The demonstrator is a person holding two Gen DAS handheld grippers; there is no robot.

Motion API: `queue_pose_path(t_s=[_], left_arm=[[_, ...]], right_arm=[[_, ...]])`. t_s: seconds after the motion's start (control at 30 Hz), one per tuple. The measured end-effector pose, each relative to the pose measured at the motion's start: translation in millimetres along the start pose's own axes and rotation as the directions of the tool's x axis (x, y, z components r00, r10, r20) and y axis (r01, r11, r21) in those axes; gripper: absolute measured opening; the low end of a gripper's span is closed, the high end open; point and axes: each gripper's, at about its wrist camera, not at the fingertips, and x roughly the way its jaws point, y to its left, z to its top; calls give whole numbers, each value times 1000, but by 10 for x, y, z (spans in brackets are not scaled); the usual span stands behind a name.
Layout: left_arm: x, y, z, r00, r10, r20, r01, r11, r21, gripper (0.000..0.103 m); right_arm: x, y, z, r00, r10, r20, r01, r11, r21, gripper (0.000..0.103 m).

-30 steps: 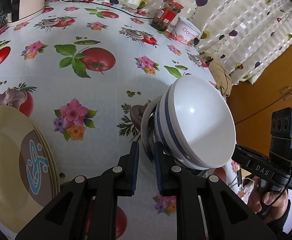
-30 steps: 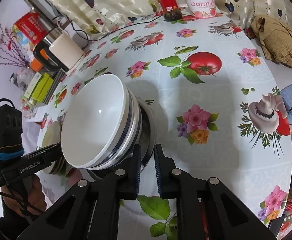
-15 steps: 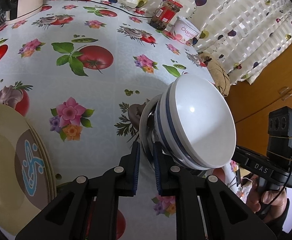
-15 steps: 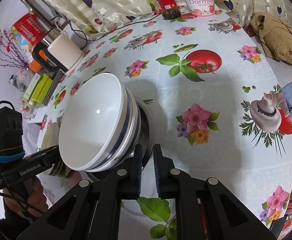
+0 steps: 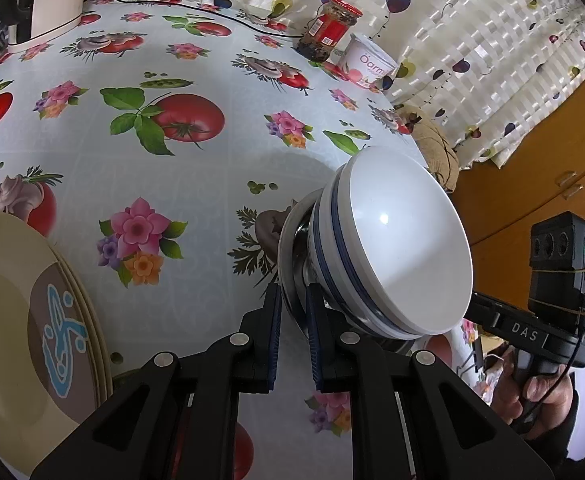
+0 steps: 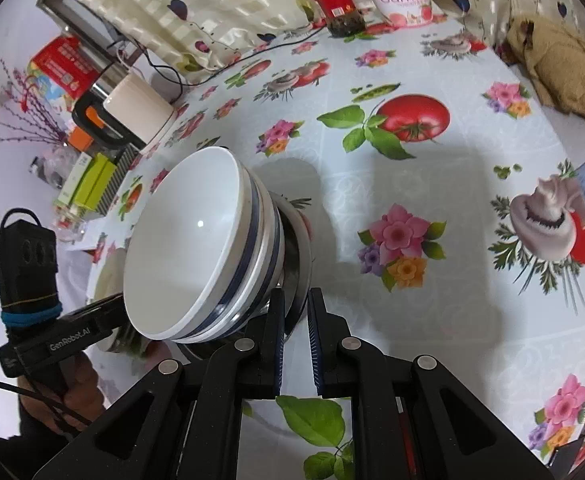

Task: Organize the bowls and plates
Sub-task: 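Lift and carry the bowl stack with the right gripper toward the beige plates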

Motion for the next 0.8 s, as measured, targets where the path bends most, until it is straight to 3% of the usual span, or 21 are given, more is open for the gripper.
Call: queue_pose_path(t_s=[0.3, 0.8], left_arm=[[-2, 7, 1, 1000, -13, 2, 13, 1000, 9, 13], [-1, -10, 6, 1000, 4, -3, -4, 1000, 18, 12]], right_arm=[[29, -81, -2, 998, 69, -11, -69, 997, 33, 12], [21, -64, -1, 998, 59, -4, -59, 998, 24, 11]])
